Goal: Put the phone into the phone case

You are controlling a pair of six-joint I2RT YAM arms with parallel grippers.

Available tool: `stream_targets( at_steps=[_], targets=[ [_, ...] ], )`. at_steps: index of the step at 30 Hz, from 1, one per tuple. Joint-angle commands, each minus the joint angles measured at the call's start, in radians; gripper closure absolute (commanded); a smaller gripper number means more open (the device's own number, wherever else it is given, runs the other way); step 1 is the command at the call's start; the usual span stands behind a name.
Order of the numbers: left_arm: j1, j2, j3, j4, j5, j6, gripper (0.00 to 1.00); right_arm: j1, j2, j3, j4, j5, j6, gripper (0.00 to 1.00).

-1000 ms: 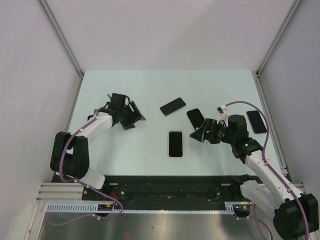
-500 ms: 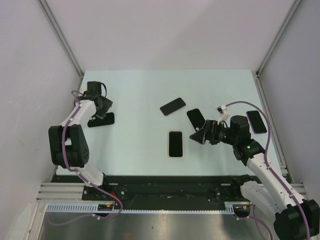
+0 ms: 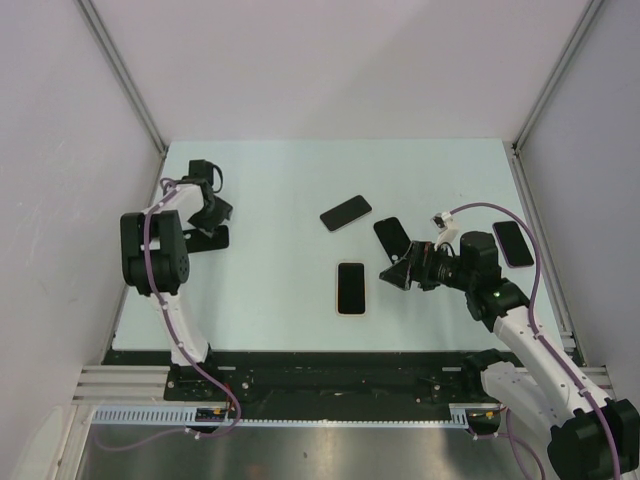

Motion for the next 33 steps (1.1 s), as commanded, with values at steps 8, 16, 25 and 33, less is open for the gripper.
stream_targets(
  at_steps=[8, 16, 25, 33],
  targets=[
    [0.007, 0.099, 0.106, -0.034, 0.038, 0.094, 0.5, 0.001, 0.023, 0.041, -0.01, 0.063, -0.033, 0.02],
    [0.005, 0.042, -0.007, -0.018, 0.076, 0.19, 0.74, -0.002, 0.049, 0.041, -0.004, 0.068, -0.019, 0.02],
    [-0.05, -0.13, -0.188, 0.072, 0.229, 0.334, 1.0, -0.008, 0.071, 0.041, 0.017, 0.073, 0.018, 0.02],
    [-0.311, -0.257, -0.291, 0.045, 0.234, 0.414, 1.0, -0.015, 0.068, 0.041, 0.044, 0.085, 0.093, 0.02]
  ],
)
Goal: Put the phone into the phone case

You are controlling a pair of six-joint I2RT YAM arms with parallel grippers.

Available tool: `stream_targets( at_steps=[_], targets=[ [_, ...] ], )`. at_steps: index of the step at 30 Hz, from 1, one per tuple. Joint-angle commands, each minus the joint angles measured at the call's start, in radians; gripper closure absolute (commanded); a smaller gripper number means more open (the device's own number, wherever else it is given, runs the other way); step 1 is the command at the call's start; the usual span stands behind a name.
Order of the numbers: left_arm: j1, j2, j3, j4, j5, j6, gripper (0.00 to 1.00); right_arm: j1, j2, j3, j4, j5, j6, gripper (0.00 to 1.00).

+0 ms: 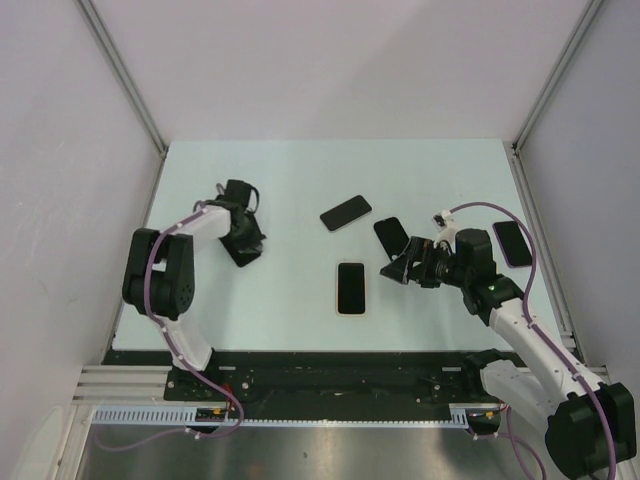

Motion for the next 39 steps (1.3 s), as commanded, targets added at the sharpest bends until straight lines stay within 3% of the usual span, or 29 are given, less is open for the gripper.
stream_targets(
  at_steps=[1, 7, 10, 20, 22, 25, 26, 31, 39],
  targets=[
    [-0.182, -0.108, -0.056, -0.031, 0.036, 0.075, 1.0, -0.004, -0.009, 0.041, 0.039, 0.022, 0.049, 0.02],
    [-0.403, -0.171, -0.122, -0.008, 0.072, 0.147, 1.0, -0.018, -0.02, 0.041, 0.021, 0.045, 0.043, 0.01],
    [-0.457, -0.18, -0.127, -0.033, 0.059, 0.176, 1.0, -0.024, -0.021, 0.041, 0.019, 0.05, 0.058, 0.01],
    [-0.491, -0.206, -0.15, -0.057, 0.098, 0.21, 0.99, -0.027, -0.023, 0.039, 0.019, 0.068, 0.087, 0.01],
    [-0.492, -0.197, -0.139, -0.059, 0.108, 0.2, 0.92, -0.027, -0.021, 0.041, 0.019, 0.071, 0.089, 0.01],
    [-0.494, -0.195, -0.118, -0.067, 0.115, 0.19, 0.64, -0.027, -0.023, 0.041, 0.021, 0.067, 0.087, 0.01],
    [-0.495, -0.198, -0.105, -0.076, 0.104, 0.189, 0.43, -0.027, -0.024, 0.041, 0.019, 0.067, 0.086, 0.01],
    [-0.492, -0.261, 0.017, -0.076, 0.046, 0.215, 0.02, -0.028, -0.046, 0.041, 0.011, 0.084, 0.07, 0.01],
    [-0.477, -0.139, 0.302, -0.044, 0.024, 0.417, 0.0, -0.032, -0.082, 0.041, 0.016, 0.079, 0.069, 0.01]
  ],
)
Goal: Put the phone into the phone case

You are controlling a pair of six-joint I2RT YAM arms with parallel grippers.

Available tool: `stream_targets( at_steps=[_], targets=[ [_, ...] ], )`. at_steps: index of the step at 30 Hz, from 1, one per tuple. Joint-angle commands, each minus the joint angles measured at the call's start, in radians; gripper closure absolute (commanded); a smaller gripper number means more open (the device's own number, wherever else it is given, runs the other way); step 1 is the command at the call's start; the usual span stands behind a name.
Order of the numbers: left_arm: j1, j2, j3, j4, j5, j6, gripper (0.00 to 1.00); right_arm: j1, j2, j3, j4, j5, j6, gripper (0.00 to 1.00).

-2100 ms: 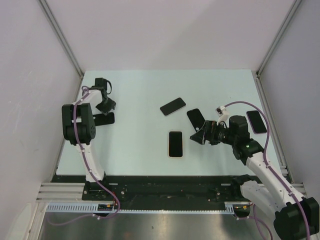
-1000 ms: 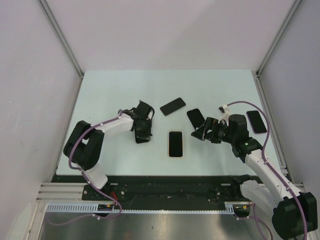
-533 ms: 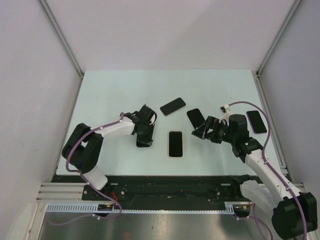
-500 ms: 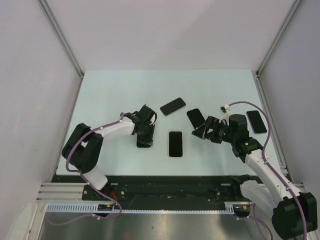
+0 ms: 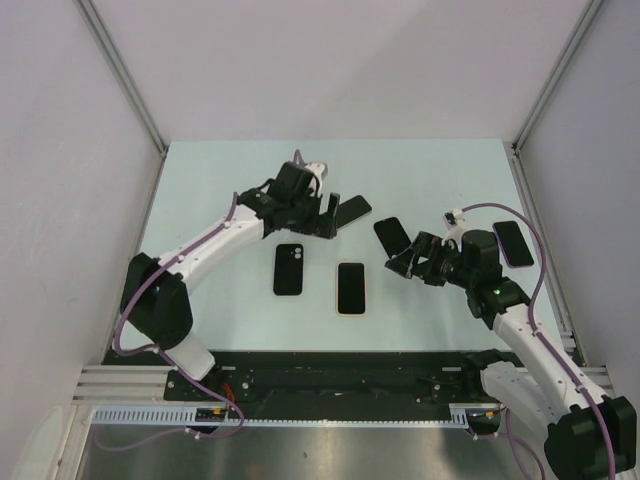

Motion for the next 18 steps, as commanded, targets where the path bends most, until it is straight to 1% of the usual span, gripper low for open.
stream_targets(
  at_steps=[1, 7, 10, 14, 18],
  targets=[
    [0.005, 0.07, 0.185, 0.058, -0.014, 0.201, 0.0, -0.004, -0.037, 0.041, 0.016, 0.012, -0.011, 0.01],
    [0.007, 0.271, 0.373, 0.09, -0.029, 0.381, 0.0, -0.006, -0.071, 0.041, -0.005, 0.009, 0.012, 0.02],
    [0.007, 0.383, 0.461, 0.075, 0.015, 0.416, 0.0, -0.006, -0.099, 0.041, -0.02, 0.009, 0.022, 0.02],
    [0.007, 0.533, 0.552, 0.045, 0.028, 0.429, 0.0, -0.006, -0.123, 0.042, -0.031, 0.022, 0.027, 0.02],
    [0.005, 0.613, 0.608, 0.028, 0.02, 0.447, 0.0, -0.006, -0.134, 0.051, -0.054, 0.019, 0.026, 0.02]
  ],
)
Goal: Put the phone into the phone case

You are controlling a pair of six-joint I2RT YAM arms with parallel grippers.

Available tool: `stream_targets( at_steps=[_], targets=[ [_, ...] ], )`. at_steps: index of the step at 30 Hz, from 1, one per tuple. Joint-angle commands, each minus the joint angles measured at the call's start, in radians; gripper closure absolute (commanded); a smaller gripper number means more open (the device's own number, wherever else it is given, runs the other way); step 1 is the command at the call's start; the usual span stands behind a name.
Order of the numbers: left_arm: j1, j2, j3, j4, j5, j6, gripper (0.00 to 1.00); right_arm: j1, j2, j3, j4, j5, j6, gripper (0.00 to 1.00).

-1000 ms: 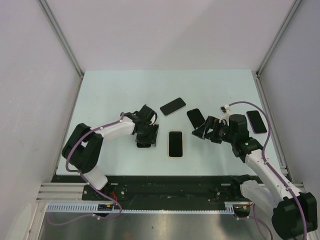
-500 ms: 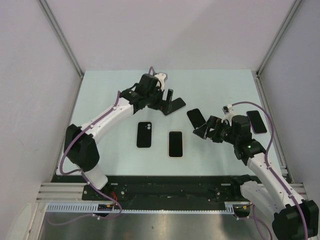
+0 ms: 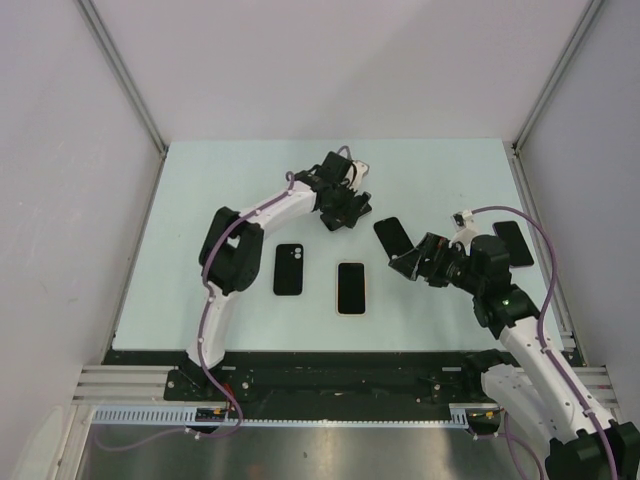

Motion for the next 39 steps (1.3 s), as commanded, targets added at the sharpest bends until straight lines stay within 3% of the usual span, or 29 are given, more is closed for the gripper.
stream_targets(
  at_steps=[1, 15, 26, 32, 39],
  targets=[
    [0.005, 0.056, 0.104, -0.03, 0.013, 0.104, 0.0, -0.004, -0.021, 0.054, -0.031, 0.019, 0.007, 0.02],
    [0.031, 0.189, 0.215, -0.054, 0.02, 0.129, 0.0, -0.004, -0.059, 0.106, -0.11, 0.05, -0.013, 0.02],
    [0.037, 0.209, 0.225, -0.094, 0.026, 0.126, 0.01, -0.002, -0.052, 0.105, -0.1, 0.037, -0.009, 0.02],
    [0.037, 0.189, 0.201, -0.107, 0.031, 0.11, 0.08, -0.004, -0.049, 0.105, -0.083, 0.045, 0.002, 0.02],
    [0.051, 0.068, 0.016, -0.038, 0.095, 0.023, 0.23, -0.001, -0.003, 0.105, -0.031, -0.004, 0.066, 0.03]
  ],
)
